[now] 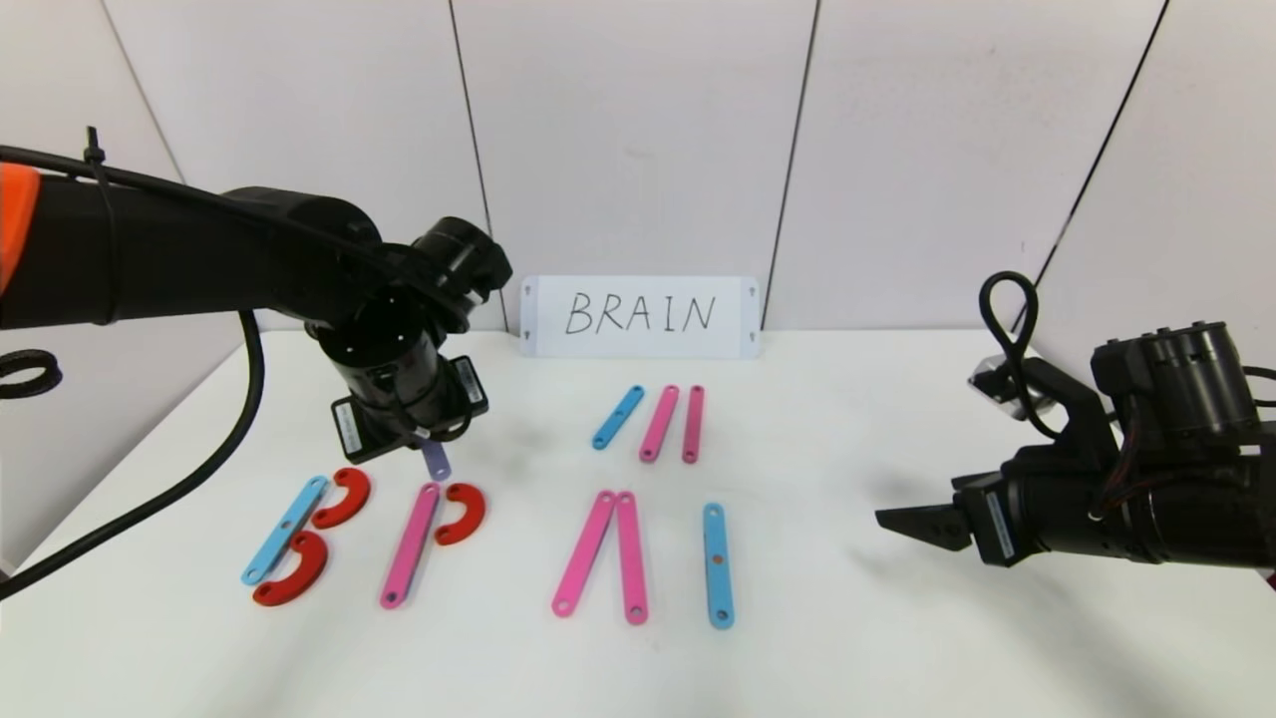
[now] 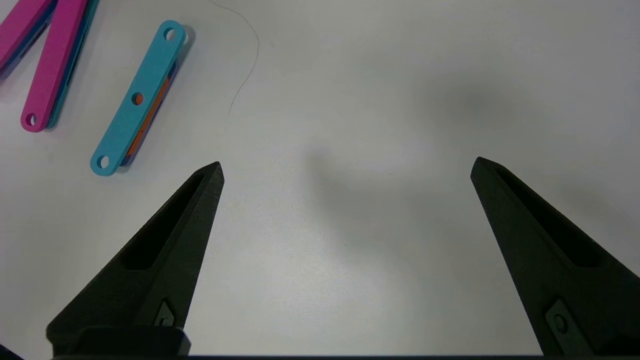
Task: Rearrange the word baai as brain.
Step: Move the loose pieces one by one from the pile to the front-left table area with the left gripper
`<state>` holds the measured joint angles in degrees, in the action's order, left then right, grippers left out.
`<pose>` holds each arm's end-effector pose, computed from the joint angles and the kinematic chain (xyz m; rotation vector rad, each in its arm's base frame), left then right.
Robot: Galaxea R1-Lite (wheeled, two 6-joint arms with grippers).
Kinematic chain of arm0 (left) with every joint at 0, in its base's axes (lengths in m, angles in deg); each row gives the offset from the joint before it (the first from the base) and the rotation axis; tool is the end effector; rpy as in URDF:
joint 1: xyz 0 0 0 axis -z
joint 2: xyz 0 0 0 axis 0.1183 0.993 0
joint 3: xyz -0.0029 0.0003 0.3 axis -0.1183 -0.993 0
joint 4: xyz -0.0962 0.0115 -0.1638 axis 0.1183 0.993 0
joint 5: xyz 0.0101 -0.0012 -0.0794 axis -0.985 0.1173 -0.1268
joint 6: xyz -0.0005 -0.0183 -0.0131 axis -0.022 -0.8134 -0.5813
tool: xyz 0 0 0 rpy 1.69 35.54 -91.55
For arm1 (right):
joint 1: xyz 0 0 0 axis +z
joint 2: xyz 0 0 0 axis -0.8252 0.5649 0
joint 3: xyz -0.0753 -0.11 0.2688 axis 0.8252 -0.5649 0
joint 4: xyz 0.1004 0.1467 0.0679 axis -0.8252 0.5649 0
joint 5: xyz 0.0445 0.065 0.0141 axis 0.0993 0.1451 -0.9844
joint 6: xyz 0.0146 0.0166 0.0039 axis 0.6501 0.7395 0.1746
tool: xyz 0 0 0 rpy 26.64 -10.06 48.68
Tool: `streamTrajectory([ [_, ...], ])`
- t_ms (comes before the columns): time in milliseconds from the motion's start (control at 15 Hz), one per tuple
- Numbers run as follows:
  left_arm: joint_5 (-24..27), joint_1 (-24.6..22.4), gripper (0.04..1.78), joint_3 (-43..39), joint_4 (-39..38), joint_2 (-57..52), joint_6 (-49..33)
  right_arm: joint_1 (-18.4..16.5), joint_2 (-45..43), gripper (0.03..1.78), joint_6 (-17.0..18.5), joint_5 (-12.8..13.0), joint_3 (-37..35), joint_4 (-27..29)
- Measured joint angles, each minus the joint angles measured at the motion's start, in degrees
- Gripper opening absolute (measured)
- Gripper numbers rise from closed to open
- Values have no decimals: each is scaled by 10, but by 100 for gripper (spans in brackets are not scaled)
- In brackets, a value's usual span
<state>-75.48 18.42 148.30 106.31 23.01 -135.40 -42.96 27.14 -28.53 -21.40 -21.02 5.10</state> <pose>0.3192 -0.1412 0.2022 -0.3988 0.9410 0.3988 0.2402 0.0597 0.1433 -0.0377 0.7470 0.4728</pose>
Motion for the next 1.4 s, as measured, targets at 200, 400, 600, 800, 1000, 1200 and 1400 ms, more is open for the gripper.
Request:
streamTrajectory([
  [200, -2, 17, 27, -71, -19, -19, -30, -1, 3, 173, 0, 1, 2, 0],
  [400, 0, 33, 27, -134, -86, -27, -50, -1, 6, 173, 0, 1, 3, -1],
  [600, -1, 44, 27, -163, -90, -28, -99, -1, 7, 173, 0, 0, 3, 0],
  [800, -4, 55, 27, -187, -95, -26, -124, -1, 8, 173, 0, 0, 2, 0],
  [1000, -5, 69, 27, -197, -95, -23, -143, -1, 8, 173, 0, 1, 3, -1],
  [1200, -5, 81, 27, -209, -94, -23, -158, -1, 8, 173, 0, 1, 4, 0],
  [1400, -5, 90, 27, -223, -95, -23, -162, -2, 9, 173, 0, 2, 4, 0],
])
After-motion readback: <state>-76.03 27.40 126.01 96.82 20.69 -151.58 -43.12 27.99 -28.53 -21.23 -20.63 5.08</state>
